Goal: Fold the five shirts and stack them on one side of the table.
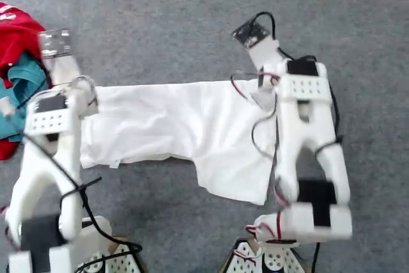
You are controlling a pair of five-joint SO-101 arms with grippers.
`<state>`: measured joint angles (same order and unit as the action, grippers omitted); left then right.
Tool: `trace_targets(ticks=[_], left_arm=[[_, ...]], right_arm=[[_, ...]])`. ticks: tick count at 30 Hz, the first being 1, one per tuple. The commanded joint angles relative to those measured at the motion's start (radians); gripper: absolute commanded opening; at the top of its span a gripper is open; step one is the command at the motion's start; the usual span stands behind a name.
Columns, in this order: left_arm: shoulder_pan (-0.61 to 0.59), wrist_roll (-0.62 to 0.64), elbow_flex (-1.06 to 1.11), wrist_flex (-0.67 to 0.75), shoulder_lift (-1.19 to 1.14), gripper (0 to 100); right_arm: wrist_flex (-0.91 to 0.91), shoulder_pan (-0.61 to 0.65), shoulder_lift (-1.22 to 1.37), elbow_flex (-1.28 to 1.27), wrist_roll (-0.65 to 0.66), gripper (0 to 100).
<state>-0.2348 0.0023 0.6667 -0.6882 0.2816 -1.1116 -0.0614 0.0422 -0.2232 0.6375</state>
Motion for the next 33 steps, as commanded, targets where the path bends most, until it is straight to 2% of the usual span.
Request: trace_targets(ticks=[1,4,7,9,12,19,23,28,33], left_arm=[[0.042,0.011,-0.065,0.123,-0.124,3],[0.025,0.035,-0.099,0.226,-0.267,3],[-0.021,0.063,-0.170,0.229,-0.416,3],[-0.039,0.060,-0.214,0.189,-0.483,3],[-0.038,0.015,-0.318,0.052,-0.497,3],[-0.090,-0.026,-0.364,0.054,-0.540,3],[-0.091,-0.026,-0.423,0.015,-0.479,3],[-0.028,-0.026,-0.489,-0.193,-0.290,3],[0.041,-0.018,-0.351,-0.351,-0.091,3]], right_arm=[[0.046,-0.012,0.180,0.166,-0.064,1.5],[0.106,-0.017,0.335,0.243,-0.071,1.5],[0.144,-0.052,0.473,0.294,-0.071,1.5],[0.115,-0.084,0.524,0.325,-0.071,1.5],[0.091,-0.114,0.530,0.364,-0.066,1.5],[0.058,-0.123,0.538,0.371,-0.032,1.5],[-0.018,-0.075,0.463,0.378,-0.032,1.5],[-0.075,-0.063,0.298,0.378,-0.035,1.5],[-0.055,-0.103,0.225,0.361,-0.035,1.5]])
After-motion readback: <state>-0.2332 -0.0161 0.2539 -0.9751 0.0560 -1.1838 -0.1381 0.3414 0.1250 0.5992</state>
